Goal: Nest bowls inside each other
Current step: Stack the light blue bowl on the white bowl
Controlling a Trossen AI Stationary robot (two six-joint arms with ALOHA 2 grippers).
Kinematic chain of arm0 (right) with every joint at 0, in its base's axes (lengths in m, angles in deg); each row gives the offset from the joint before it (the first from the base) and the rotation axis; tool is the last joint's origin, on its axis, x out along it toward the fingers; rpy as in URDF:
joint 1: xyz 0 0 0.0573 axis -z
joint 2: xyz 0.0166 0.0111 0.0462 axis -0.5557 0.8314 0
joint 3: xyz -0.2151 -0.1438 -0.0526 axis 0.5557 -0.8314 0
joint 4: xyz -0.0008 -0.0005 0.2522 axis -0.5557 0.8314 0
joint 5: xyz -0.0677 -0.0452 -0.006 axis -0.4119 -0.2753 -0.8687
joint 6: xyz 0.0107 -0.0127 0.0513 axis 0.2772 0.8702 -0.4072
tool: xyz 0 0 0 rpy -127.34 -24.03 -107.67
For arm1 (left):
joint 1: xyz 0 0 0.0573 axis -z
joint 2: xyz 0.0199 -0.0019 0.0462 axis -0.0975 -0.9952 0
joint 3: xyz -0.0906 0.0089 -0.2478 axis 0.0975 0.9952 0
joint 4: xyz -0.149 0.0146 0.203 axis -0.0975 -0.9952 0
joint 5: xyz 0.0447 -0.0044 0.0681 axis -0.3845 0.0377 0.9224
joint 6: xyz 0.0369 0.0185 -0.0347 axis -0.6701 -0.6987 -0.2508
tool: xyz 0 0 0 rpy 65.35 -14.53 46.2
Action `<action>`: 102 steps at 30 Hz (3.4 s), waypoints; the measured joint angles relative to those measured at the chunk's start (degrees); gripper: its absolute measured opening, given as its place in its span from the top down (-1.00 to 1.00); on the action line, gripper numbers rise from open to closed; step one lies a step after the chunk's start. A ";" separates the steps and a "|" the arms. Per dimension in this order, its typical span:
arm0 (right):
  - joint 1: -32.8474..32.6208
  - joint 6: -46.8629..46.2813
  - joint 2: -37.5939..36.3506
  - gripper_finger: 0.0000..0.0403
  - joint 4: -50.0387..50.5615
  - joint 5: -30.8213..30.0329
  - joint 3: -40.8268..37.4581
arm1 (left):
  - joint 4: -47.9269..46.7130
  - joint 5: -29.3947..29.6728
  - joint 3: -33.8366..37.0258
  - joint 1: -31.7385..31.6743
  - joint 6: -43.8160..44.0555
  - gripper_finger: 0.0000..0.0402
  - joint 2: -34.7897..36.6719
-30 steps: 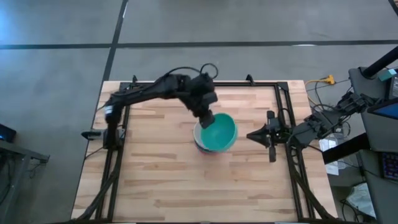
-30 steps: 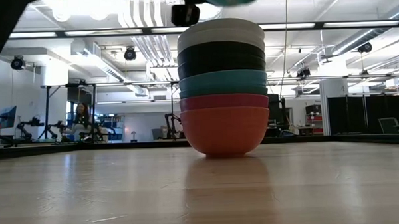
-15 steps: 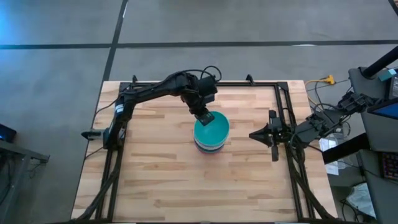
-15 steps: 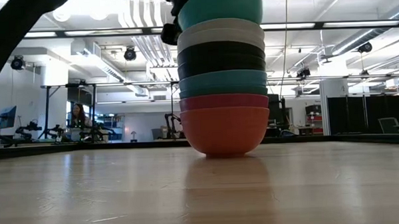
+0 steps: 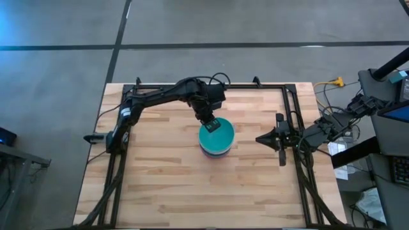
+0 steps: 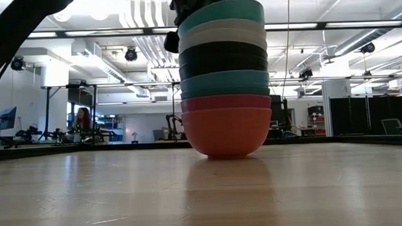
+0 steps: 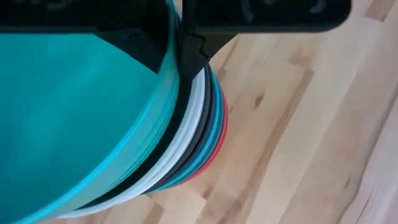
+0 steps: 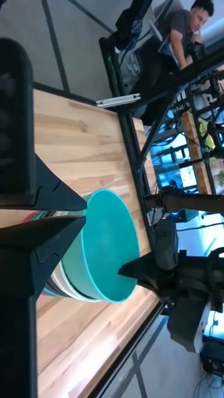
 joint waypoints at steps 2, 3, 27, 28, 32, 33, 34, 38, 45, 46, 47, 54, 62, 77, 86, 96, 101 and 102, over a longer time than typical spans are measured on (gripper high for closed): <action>-0.02 -0.34 0.04 0.91 -0.19 0.02 0.00 | 0.03 -0.27 0.00 0.10 -1.77 0.98 -0.01; -0.02 -0.63 0.08 0.91 -0.36 0.02 0.00 | -0.01 -0.39 0.00 0.18 -2.48 0.96 -0.01; 5.08 -1.04 15.79 0.91 -22.42 -0.50 -0.02 | 4.48 4.69 -0.50 1.25 -15.91 0.31 10.89; 5.53 -0.99 16.46 0.91 -25.29 -0.48 -0.02 | 6.04 1.88 -0.45 1.32 -17.65 0.36 11.40; 7.17 1.73 19.25 0.91 -33.53 -0.49 0.01 | 11.79 -11.47 0.87 1.29 -23.60 0.71 12.32; 7.80 1.74 20.03 0.91 -34.64 -0.46 0.00 | 12.78 -13.46 1.63 1.29 -25.28 0.84 12.56; 8.64 1.21 20.70 0.91 -35.08 -0.38 0.00 | 13.72 -15.46 2.67 1.29 -27.25 0.91 12.78; 12.03 -2.49 23.21 0.91 -35.56 3.63 -0.49 | 19.11 -21.88 8.87 1.29 -33.73 0.97 14.30; 15.60 -3.42 26.77 0.91 -37.82 5.64 -1.18 | 35.08 -22.94 27.43 0.63 -33.82 1.00 20.89; 16.06 -3.42 26.95 0.91 -38.05 5.62 -1.29 | 38.27 -22.95 30.68 0.42 -33.59 1.00 22.11; 16.54 -3.42 27.02 0.91 -37.96 5.60 -1.46 | 42.45 -22.72 33.88 0.13 -32.83 1.00 23.43; 19.47 -5.66 27.09 0.91 -37.71 5.55 -2.21 | 63.56 -21.25 53.85 -2.68 -24.87 1.00 30.74; 21.25 -11.70 27.46 0.91 -28.32 3.09 -2.52 | 69.84 -21.65 62.61 -4.07 -20.20 1.00 33.01; 20.93 -10.29 26.70 0.91 -27.72 2.42 -2.58 | 71.99 -21.90 62.30 -3.92 -15.78 1.00 36.01; 14.97 -2.58 25.02 0.91 -32.38 5.38 -3.20 | 72.02 -22.78 64.38 -2.46 -12.90 1.00 43.59; 13.52 -8.74 25.47 0.91 -33.77 4.73 -8.37 | 89.86 -22.74 76.65 0.57 -5.58 1.00 44.94; 13.53 -8.74 25.47 0.91 -34.52 0.94 -8.41 | 105.19 -21.56 85.10 0.48 2.44 1.00 43.49; 13.53 -8.75 25.47 0.91 -34.51 0.32 -8.44 | 107.07 -21.18 86.12 0.48 3.43 1.00 43.22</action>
